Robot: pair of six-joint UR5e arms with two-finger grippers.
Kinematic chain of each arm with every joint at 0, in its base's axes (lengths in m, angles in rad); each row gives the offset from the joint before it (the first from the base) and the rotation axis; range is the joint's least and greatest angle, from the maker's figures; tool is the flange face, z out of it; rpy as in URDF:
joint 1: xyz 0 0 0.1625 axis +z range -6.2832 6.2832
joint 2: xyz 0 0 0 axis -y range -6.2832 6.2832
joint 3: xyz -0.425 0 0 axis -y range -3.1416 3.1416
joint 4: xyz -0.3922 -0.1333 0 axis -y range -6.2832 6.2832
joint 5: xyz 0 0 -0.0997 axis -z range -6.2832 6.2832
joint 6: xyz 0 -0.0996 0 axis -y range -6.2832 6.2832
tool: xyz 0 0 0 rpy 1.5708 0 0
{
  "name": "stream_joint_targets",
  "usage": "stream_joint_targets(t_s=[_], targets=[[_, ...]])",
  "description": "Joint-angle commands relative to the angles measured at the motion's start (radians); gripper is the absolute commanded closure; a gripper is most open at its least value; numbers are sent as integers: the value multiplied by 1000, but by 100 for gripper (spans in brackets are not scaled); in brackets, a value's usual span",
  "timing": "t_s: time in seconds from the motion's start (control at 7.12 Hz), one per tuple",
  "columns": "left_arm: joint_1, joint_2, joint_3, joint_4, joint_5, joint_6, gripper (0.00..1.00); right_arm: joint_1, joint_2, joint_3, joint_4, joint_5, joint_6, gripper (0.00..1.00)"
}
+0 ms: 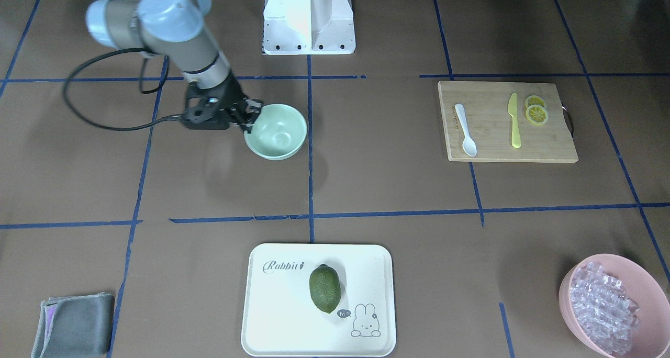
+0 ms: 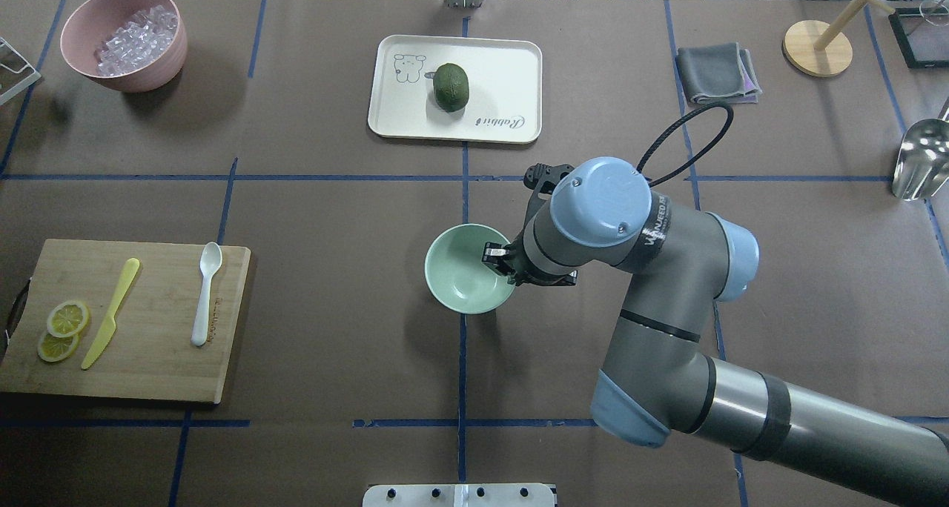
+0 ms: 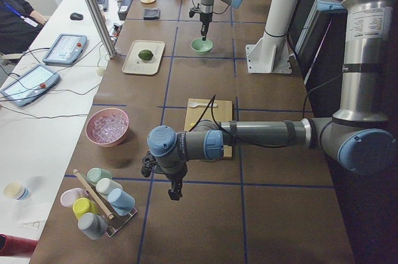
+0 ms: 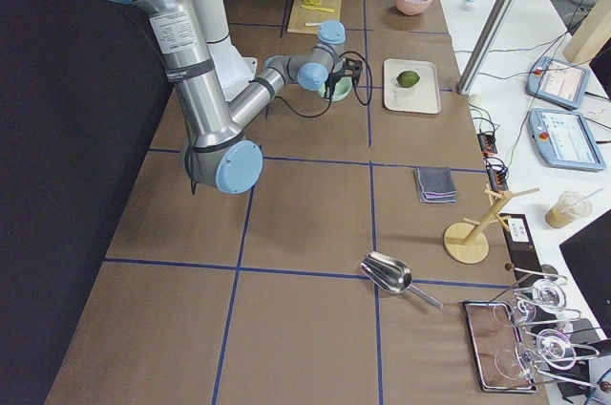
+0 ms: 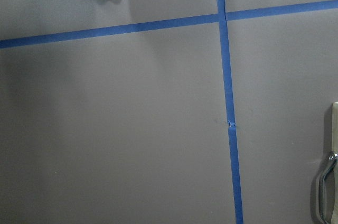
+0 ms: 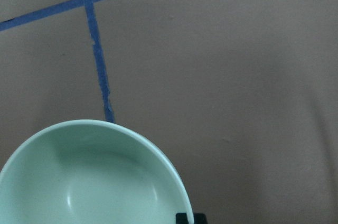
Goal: Place spoon in bowl
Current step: 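Grip the bowl rim with the right gripper and slide it to table center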
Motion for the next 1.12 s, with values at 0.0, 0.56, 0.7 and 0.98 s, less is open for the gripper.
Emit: stream_joint_targets(t_s=[0.0,0.56,0.7,0.98], targets=[[2,0,0,0,0,0,0,-36,25,-43,-2,-45,19,96],[2,0,4,2,0,0,0,-43,34,-57,-1,-62,13,1],[4,0,4,0,0,0,0,-43,38,-42,-1,-59,10,0],[31,-3,-5,-8,2,-2,0,30,36,4,-5,31,-7,0]])
